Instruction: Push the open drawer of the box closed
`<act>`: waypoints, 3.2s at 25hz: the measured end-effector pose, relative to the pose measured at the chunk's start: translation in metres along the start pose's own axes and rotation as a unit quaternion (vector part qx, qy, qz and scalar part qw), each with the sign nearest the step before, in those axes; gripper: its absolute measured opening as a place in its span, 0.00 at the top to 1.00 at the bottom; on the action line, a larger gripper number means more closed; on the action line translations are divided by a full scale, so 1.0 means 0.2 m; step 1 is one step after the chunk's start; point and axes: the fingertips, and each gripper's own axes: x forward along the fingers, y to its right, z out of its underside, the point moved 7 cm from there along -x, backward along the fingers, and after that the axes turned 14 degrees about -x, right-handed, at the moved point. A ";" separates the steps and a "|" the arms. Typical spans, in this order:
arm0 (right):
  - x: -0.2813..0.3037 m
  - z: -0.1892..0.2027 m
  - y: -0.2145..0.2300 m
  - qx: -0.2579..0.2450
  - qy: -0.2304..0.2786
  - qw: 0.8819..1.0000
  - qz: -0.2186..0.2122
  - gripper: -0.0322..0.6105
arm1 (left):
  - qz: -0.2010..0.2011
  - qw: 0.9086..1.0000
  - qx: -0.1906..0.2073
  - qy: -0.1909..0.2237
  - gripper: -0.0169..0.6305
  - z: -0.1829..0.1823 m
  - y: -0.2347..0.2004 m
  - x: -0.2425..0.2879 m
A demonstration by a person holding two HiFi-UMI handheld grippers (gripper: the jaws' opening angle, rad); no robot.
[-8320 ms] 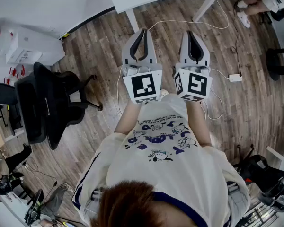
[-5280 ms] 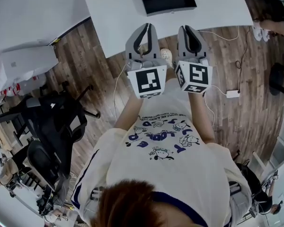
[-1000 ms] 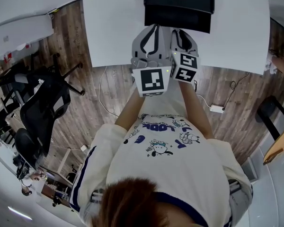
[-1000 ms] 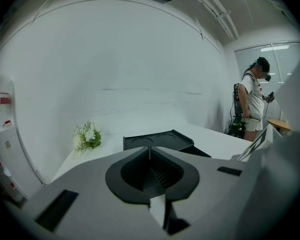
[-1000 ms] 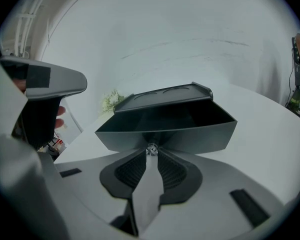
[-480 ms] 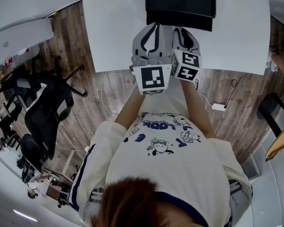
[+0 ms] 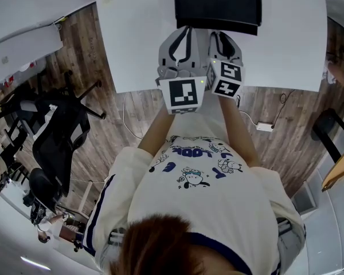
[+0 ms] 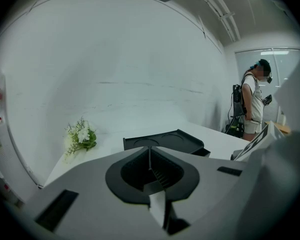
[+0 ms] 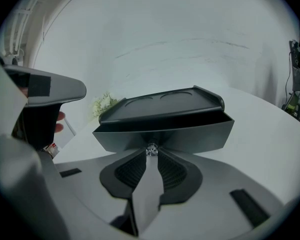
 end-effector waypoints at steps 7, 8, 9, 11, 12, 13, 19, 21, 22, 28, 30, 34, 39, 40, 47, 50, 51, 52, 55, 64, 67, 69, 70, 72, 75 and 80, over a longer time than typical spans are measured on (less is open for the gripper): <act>0.05 -0.04 0.02 0.001 0.008 1.000 0.003 0.83 | 0.005 1.000 -0.003 -0.009 0.94 0.00 -0.02 0.06; 0.05 -0.05 0.02 0.001 0.008 1.000 0.002 0.83 | 0.005 1.000 -0.004 -0.009 0.94 0.00 -0.02 0.07; 0.05 -0.05 0.02 0.001 0.007 1.000 0.002 0.83 | 0.005 1.000 -0.004 -0.009 0.94 -0.01 -0.02 0.08; 0.06 -0.05 0.03 0.001 0.006 1.000 0.004 0.83 | 0.005 1.000 -0.003 -0.009 0.94 -0.01 -0.03 0.09; 0.06 -0.05 0.03 0.001 0.006 1.000 0.005 0.83 | 0.005 1.000 -0.003 -0.009 0.94 -0.02 -0.04 0.09; 0.07 -0.06 0.03 0.000 0.006 1.000 0.006 0.83 | 0.005 1.000 -0.004 -0.009 0.94 -0.02 -0.04 0.10; 0.10 -0.09 0.03 0.002 0.009 1.000 0.008 0.83 | 0.004 1.000 -0.006 -0.011 0.94 -0.03 -0.08 0.11; 0.10 -0.09 0.03 0.003 0.009 1.000 0.008 0.83 | 0.005 1.000 -0.006 -0.012 0.94 -0.03 -0.08 0.11; 0.10 -0.09 0.03 0.002 0.008 1.000 0.009 0.83 | 0.005 1.000 -0.006 -0.013 0.94 -0.03 -0.08 0.12; 0.11 -0.09 0.04 0.005 0.008 1.000 0.010 0.83 | 0.006 1.000 -0.008 -0.014 0.94 -0.03 -0.08 0.14; 0.11 -0.09 0.04 0.010 0.008 1.000 0.006 0.83 | 0.006 1.000 -0.007 -0.012 0.94 -0.04 -0.08 0.14; 0.09 -0.09 0.04 0.023 0.011 1.000 -0.012 0.77 | 0.009 1.000 -0.005 -0.004 0.94 -0.06 -0.07 0.12; -0.01 -0.17 0.08 0.015 0.037 0.999 0.011 0.75 | 0.009 1.000 -0.010 0.013 0.94 -0.13 -0.05 0.09; -0.04 -0.19 0.08 0.012 0.045 0.999 0.017 0.75 | 0.009 1.000 -0.010 0.018 0.94 -0.14 -0.04 0.08; -0.27 -0.41 0.08 -0.012 0.130 0.991 0.037 0.84 | 0.015 0.998 -0.006 0.055 0.94 -0.27 0.03 0.00; -0.37 -0.52 0.08 -0.014 0.176 0.984 0.036 0.84 | 0.015 0.997 -0.006 0.073 0.94 -0.31 0.05 -0.04; -0.40 -0.56 0.08 -0.015 0.189 0.981 0.036 0.84 | 0.016 0.997 -0.005 0.079 0.94 -0.33 0.06 -0.05; -0.43 -0.59 0.08 -0.016 0.200 0.979 0.037 0.85 | 0.018 0.996 -0.002 0.084 0.94 -0.34 0.07 -0.07; -0.48 -0.66 0.07 -0.020 0.226 0.973 0.039 0.85 | 0.022 0.995 0.005 0.100 0.94 -0.39 0.09 -0.09; -0.56 -0.74 0.06 -0.044 0.256 0.965 0.044 0.85 | 0.020 0.990 0.011 0.137 0.94 -0.49 0.12 -0.16; -0.58 -0.76 0.06 -0.047 0.265 0.962 0.044 0.85 | 0.018 0.989 0.015 0.145 0.94 -0.51 0.13 -0.18; -0.59 -0.76 0.06 -0.047 0.268 0.961 0.045 0.85 | 0.018 0.989 0.015 0.149 0.94 -0.51 0.14 -0.19; -0.60 -0.77 0.07 -0.048 0.270 0.961 0.046 0.86 | 0.018 0.988 0.015 0.150 0.94 -0.52 0.14 -0.19; -0.60 -0.77 0.07 -0.053 0.273 0.960 0.046 0.86 | 0.018 0.988 0.016 0.153 0.94 -0.52 0.14 -0.19; -0.60 -0.78 0.06 -0.055 0.273 0.959 0.045 0.86 | 0.018 0.987 0.018 0.156 0.94 -0.53 0.15 -0.20; -0.60 -0.77 0.05 -0.058 0.269 0.960 0.044 0.86 | 0.021 0.987 0.018 0.156 0.94 -0.53 0.15 -0.21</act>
